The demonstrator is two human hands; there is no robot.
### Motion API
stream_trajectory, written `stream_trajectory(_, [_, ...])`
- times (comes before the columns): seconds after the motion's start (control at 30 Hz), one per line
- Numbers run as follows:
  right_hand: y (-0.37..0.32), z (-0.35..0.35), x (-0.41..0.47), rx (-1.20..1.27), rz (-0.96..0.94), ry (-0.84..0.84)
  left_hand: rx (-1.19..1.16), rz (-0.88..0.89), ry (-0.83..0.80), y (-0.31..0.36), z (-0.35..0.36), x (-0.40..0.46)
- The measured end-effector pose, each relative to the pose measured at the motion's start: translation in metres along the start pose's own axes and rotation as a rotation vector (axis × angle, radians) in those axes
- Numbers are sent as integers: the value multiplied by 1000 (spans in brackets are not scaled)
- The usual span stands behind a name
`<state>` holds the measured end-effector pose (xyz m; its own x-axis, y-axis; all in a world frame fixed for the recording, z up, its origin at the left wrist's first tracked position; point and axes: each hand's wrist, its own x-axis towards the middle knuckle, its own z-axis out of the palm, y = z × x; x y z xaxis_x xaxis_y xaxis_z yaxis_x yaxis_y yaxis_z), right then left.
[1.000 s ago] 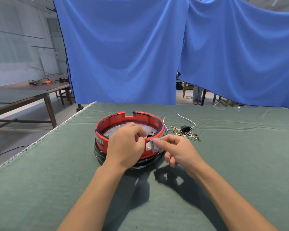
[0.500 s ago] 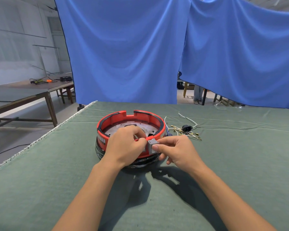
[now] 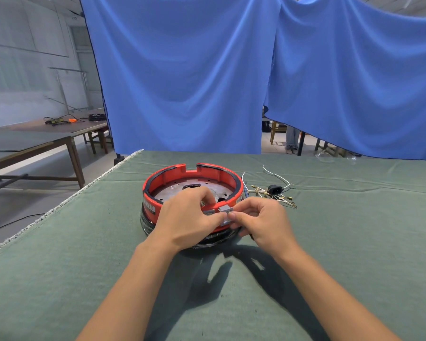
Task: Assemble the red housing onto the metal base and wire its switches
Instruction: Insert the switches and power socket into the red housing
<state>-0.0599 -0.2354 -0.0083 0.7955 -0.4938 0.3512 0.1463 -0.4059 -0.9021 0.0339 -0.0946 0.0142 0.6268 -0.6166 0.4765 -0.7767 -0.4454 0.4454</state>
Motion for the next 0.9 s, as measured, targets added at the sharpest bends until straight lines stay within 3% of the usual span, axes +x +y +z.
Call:
stream_trajectory(0.13, [0,-4,0,-257,-132,100,8,-10,12,2,1,1])
stream_trajectory(0.23, [2,-5,0,-369,-214,12,-17,-14,4,2,1,2])
stream_trajectory(0.57, [8,-8,5,-355,-144,-183,-124,-40,-21,-1,-2,4])
stream_trajectory(0.9, [10,-6,17,-368,-230,-155,-129,-67,-21,-1,-2,6])
